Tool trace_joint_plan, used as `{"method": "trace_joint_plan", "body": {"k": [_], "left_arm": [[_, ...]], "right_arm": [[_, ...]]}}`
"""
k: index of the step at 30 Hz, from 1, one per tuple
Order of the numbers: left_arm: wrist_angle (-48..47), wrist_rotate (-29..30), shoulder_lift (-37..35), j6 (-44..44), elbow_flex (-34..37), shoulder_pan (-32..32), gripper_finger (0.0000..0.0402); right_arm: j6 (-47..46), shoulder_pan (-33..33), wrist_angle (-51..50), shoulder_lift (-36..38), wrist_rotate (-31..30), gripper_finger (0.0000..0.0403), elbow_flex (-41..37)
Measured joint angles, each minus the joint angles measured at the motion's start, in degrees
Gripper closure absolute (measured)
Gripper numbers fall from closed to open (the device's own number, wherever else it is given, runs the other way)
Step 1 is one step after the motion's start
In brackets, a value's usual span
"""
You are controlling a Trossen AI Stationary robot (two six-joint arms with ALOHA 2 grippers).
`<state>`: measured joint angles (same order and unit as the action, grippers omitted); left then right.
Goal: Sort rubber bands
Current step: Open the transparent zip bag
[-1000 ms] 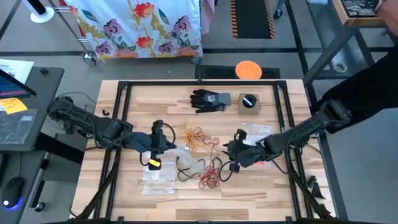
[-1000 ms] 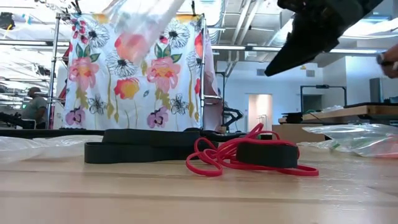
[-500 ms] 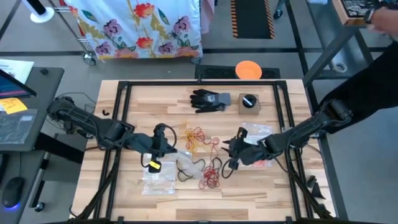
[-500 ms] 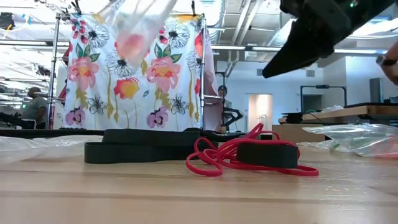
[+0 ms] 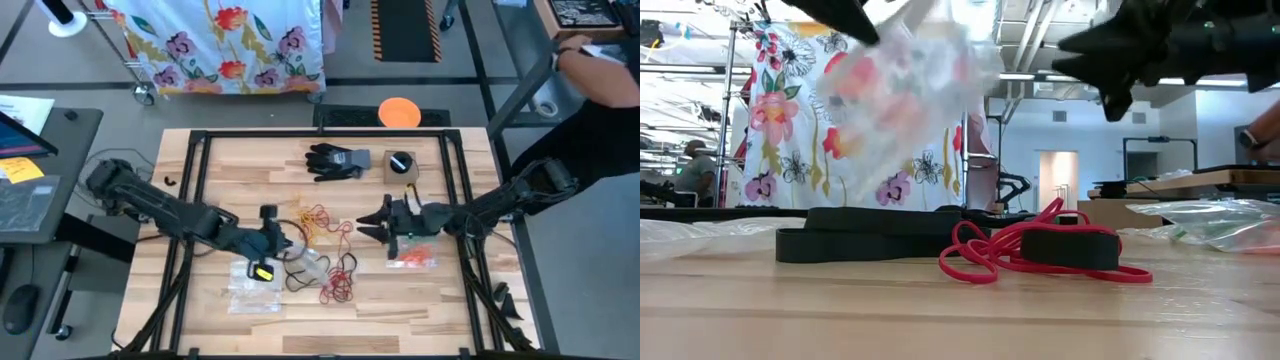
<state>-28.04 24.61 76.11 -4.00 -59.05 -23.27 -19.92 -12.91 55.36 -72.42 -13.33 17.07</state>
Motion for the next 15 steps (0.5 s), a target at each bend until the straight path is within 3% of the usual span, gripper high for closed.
{"method": "trace_joint_plan", "body": {"k": [8, 11, 15], "left_arm": [[-6.63, 12.97, 10.6, 2.39, -9.23, 0.13, 0.0401], [-7.35, 15.26, 14.12, 5.43, -13.01, 0.17, 0.0401], [-7.07, 16.27, 18.78, 12.5, -17.72, -0.02, 0.0401]], "right_arm": [[0.49, -2.26, 0.61, -0.09, 1.31, 0.028, 1.64], [3.22, -3.48, 0.56, -0.09, 1.22, 0.028, 3.37], [-0.97, -4.15, 0.36, -1.87, -4.77, 0.028, 4.63]]}}
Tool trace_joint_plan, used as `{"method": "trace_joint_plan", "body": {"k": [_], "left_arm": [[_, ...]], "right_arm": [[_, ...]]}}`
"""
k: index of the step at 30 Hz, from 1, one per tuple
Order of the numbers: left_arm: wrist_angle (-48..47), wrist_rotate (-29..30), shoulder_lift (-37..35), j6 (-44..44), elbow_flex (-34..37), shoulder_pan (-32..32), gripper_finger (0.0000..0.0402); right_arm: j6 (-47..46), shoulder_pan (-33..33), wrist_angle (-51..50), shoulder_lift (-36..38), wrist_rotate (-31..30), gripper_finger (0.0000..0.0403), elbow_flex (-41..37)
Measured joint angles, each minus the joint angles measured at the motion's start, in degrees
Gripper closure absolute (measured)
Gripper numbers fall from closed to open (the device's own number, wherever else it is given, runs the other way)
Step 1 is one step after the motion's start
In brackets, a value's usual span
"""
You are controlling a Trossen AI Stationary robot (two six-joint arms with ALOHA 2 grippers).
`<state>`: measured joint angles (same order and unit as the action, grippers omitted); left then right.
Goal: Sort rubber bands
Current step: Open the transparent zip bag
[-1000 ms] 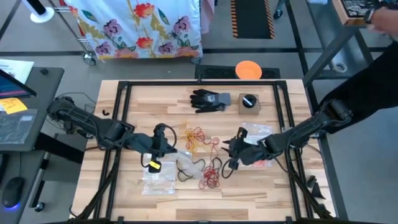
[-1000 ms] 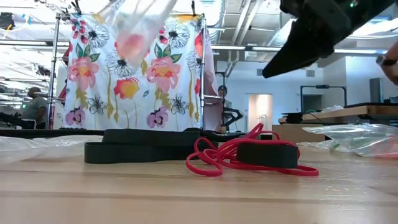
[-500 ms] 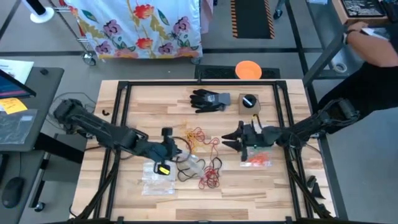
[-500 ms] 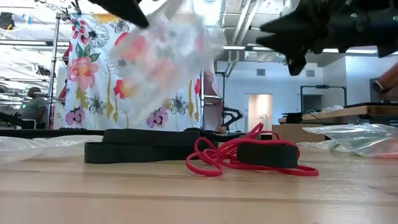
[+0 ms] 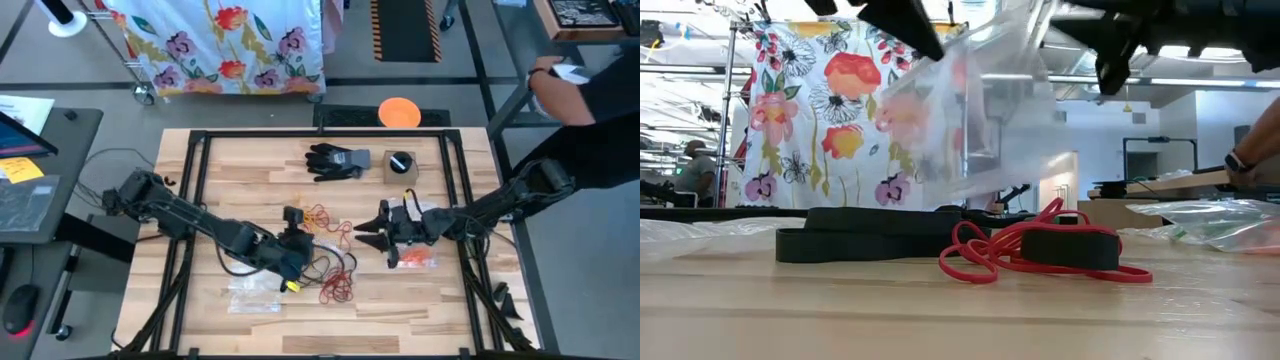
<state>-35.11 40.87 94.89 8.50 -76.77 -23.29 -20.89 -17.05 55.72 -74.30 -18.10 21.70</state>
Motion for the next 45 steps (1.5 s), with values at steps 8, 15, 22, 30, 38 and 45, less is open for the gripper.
{"method": "trace_joint_plan", "body": {"k": [8, 15, 22, 30, 38, 45], "left_arm": [[0.34, 15.49, 7.24, 18.38, -5.61, -1.05, 0.0401], [3.06, 21.88, 8.44, 28.13, -5.77, -1.62, 0.0401], [3.31, 23.08, 8.42, 28.85, -5.76, -1.64, 0.0401], [5.32, 20.43, 8.4, 28.36, -5.75, -1.64, 0.0401], [5.84, 14.87, 8.4, 28.32, -5.75, -1.4, 0.0401], [6.19, 14.89, 8.4, 28.31, -5.75, -0.93, 0.0401]], "right_arm": [[-13.83, 0.83, 0.03, -7.39, -5.76, 0.028, 3.03], [-15.73, 1.11, 0.17, -12.1, -2.56, 0.028, 7.52], [-14.83, 1.09, 0.04, -14.04, -1.08, 0.028, 9.33], [-14.68, 2.22, -0.14, -14.21, -1.25, 0.028, 9.33], [-14.66, 2.2, 0.59, -14.21, -1.39, 0.028, 9.33], [-15.06, 2.03, 0.61, -14.2, -1.34, 0.028, 9.33]]}}
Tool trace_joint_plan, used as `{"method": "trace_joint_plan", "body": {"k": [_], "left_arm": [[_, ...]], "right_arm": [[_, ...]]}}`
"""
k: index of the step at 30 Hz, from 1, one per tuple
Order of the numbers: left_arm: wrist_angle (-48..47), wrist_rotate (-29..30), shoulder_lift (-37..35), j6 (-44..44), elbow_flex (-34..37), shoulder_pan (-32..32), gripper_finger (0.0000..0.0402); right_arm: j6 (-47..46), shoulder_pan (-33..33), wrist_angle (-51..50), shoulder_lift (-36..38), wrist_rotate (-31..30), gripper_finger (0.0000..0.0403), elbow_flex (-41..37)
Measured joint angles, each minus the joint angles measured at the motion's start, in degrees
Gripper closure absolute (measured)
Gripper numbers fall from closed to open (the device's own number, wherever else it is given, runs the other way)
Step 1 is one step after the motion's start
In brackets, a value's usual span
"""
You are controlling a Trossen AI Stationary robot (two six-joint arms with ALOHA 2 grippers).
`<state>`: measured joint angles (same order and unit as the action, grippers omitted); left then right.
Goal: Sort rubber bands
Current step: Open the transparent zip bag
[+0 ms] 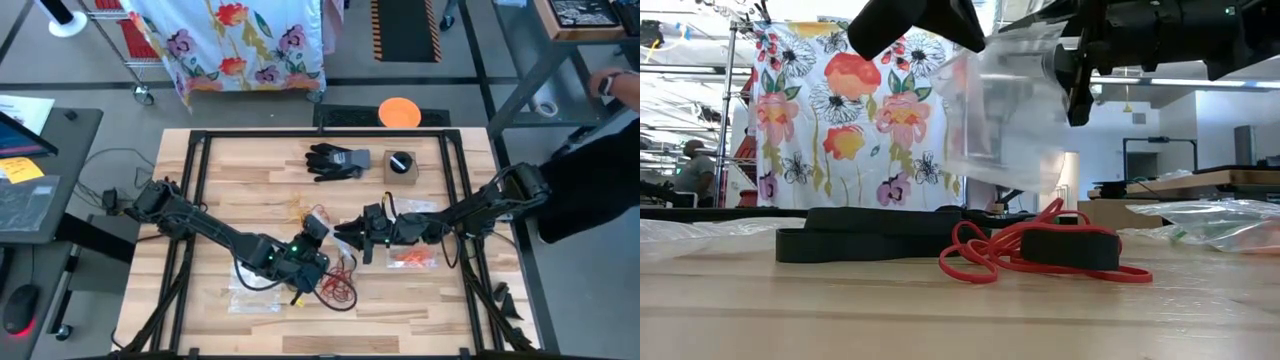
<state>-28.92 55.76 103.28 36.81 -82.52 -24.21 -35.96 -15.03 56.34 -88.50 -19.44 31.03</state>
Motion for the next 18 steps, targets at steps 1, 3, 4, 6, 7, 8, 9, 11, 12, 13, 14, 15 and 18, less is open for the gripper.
{"method": "trace_joint_plan", "body": {"k": [1, 3, 4, 6, 7, 8, 9, 11, 12, 13, 14, 15, 18], "left_arm": [[-0.01, 0.0, 0.0, -0.03, 0.0, 0.18, 0.0401], [-0.03, 0.0, 0.0, 0.01, 0.0, 0.51, 0.0401], [0.0, 0.0, 0.0, 0.03, 0.0, 0.68, 0.0401], [-0.01, 0.0, 0.0, 0.0, 0.0, 1.06, 0.0401], [-0.03, 0.01, 0.0, -0.14, 0.0, 1.16, 0.0401], [-0.03, 0.03, 0.0, -0.44, 0.0, 1.23, 0.0401], [-0.03, 0.03, 0.0, -0.65, 0.0, 1.26, 0.0401], [-0.03, 0.03, 0.0, -0.69, 0.0, 1.25, 0.0401], [-0.03, 0.03, 0.0, -0.75, 0.0, 1.25, 0.0401], [-0.03, 0.03, 0.0, -0.79, 0.0, 1.2, 0.0401], [-0.02, 0.03, 0.0, -0.83, 0.0, 1.13, 0.0401], [-0.03, 0.03, 0.0, -0.87, 0.0, 1.06, 0.0401], [-0.05, 0.03, 0.0, -1.38, 0.0, 1.06, 0.0401]], "right_arm": [[-0.01, -0.11, -0.02, 0.01, 0.0, 0.028, 0.0], [-0.04, -0.32, -0.03, 0.01, 0.04, 0.028, 0.0], [-0.03, -0.33, -0.02, 0.01, 0.2, 0.028, 0.0], [-0.02, -0.33, -0.04, 0.01, 1.09, 0.028, 0.0], [0.1, -0.33, -0.04, 0.01, 1.46, 0.028, 0.0], [0.38, -0.35, -0.02, 0.0, 1.49, 0.028, 0.0], [1.0, -0.33, -0.02, 0.01, 1.49, 0.0279, 0.0], [2.36, -0.33, -0.21, 0.22, 1.47, 0.0275, 0.0], [3.02, -0.23, -0.11, 0.29, 1.49, 0.0271, 0.0], [3.73, -0.16, 0.0, 0.32, 1.51, 0.0267, 0.0], [4.47, -0.15, -0.03, 0.32, 1.51, 0.0262, 0.0], [4.91, -0.15, -0.08, 0.32, 1.51, 0.0258, 0.0], [5.39, -0.15, -0.11, 0.32, 1.51, 0.0253, 0.0]]}}
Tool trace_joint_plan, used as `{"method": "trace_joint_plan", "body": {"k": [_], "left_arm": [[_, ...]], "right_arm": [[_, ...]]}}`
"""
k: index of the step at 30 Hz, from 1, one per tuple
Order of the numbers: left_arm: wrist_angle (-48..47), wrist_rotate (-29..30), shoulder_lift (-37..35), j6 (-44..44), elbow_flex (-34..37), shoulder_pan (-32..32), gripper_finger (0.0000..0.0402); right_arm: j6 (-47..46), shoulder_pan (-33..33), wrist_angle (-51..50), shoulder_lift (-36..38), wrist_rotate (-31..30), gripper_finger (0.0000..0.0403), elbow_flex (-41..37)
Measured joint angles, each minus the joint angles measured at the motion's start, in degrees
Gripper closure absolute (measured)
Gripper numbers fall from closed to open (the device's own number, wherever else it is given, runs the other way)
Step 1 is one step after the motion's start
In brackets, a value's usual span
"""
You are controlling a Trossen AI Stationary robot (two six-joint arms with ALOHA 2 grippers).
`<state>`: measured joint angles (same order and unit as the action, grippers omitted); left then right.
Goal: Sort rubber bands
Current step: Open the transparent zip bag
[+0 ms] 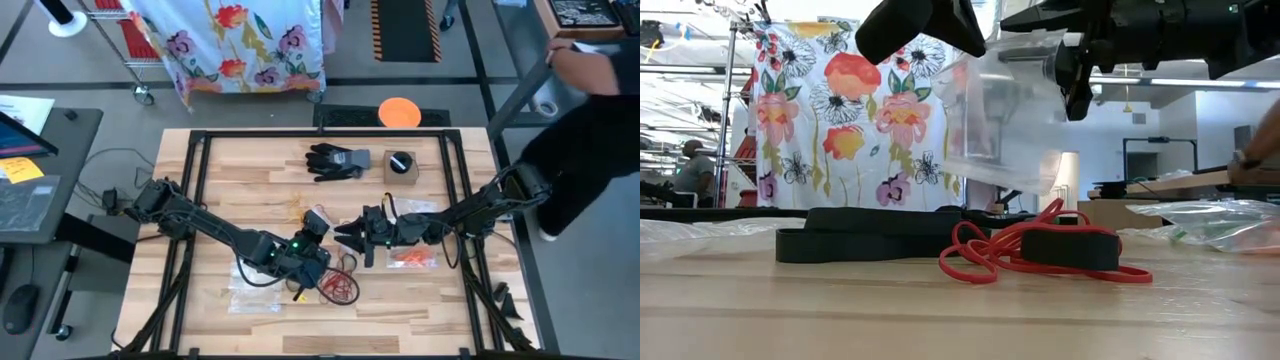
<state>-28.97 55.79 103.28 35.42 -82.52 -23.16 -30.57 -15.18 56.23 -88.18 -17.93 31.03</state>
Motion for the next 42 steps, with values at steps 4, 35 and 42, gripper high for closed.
{"method": "trace_joint_plan", "body": {"k": [4, 35, 42], "left_arm": [[-0.02, 0.0, 0.0, -0.19, 0.0, 0.0, 0.0401], [-15.27, -6.37, -0.07, -31.78, 0.02, 2.23, 0.0319], [-17.04, -19.88, -3.41, -43.87, 4.76, 2.34, 0.0338]], "right_arm": [[0.0, -0.09, 0.03, 0.0, 0.02, 0.0258, 0.0], [8.17, -0.75, -14.72, 9.44, -1.43, 0.0402, -0.02], [2.72, -6.19, -33.51, 23.92, -12.71, 0.0403, -4.18]]}}
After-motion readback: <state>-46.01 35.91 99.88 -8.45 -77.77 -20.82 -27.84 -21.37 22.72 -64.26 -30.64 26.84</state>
